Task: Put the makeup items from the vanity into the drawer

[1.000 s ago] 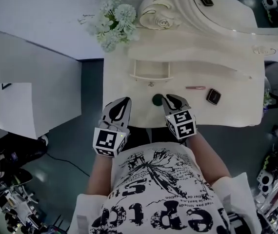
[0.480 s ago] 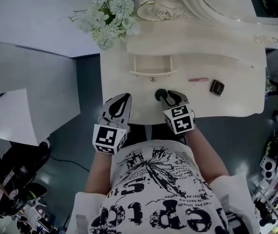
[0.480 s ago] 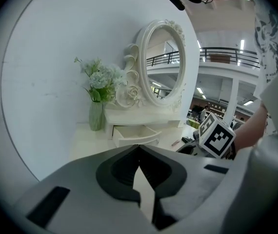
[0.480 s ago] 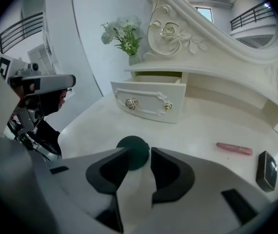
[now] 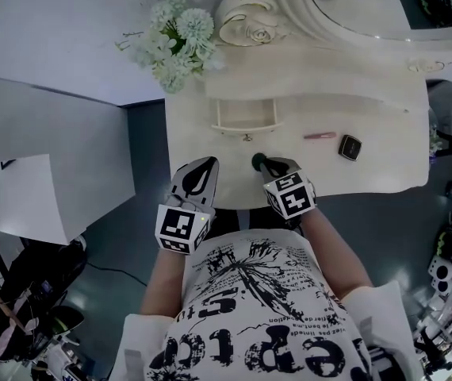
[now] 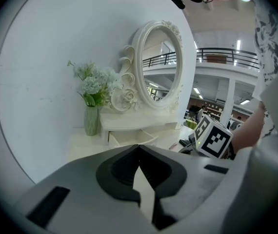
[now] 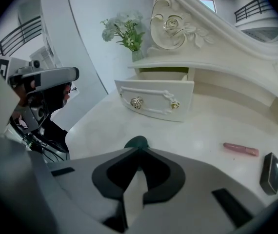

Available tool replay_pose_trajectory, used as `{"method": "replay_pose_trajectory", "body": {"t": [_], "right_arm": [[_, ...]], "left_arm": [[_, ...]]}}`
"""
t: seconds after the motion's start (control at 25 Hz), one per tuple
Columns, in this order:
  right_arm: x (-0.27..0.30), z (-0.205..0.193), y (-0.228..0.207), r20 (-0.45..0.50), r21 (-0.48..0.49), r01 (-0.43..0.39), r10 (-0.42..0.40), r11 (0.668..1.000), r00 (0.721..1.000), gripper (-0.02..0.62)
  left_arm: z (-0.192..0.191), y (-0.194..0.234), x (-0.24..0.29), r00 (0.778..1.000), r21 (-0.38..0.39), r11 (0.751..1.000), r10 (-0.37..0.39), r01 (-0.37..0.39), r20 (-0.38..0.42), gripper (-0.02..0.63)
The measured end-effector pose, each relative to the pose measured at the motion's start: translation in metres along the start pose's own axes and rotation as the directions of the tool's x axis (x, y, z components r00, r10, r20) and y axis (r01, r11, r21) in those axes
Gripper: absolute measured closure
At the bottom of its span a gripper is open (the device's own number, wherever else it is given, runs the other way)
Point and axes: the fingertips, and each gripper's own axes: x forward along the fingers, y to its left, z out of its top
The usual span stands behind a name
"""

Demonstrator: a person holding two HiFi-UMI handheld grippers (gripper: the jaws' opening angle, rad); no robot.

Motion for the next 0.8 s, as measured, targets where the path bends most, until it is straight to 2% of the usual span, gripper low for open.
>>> {"method": "replay_pose_trajectory", "body": {"t": [0.12, 0.52, 0.64, 0.8], "right_arm": [[-0.013, 0.009, -0.003, 0.027, -0.024, 0.008, -0.007, 1.0, 1.0, 0.56], [-0.065, 0.102, -0.015, 0.245, -0.083, 0.048, -0.026, 0.995, 0.969, 0.558], [-0.062, 0.125, -0.018, 0.269, -0.093, 0.064, -0.037, 0.994, 0.962, 0.558], [-0.045, 0.14, -0.022, 0.256, -0.083, 0.061, -0.038, 0.995, 0.966, 0.558]], "left_arm": [[0.009, -0.001, 0.0, 1.0, 0.011, 1.0, 0.001, -0.001, 0.013, 0.587], [0.052, 0.007, -0.005, 0.995, 0.059, 0.998, 0.03, -0.035, 0.092, 0.586], [0.062, 0.012, -0.009, 0.992, 0.063, 0.997, 0.045, -0.052, 0.117, 0.586], [0.068, 0.018, -0.016, 0.989, 0.063, 0.995, 0.065, -0.074, 0.134, 0.587]]}}
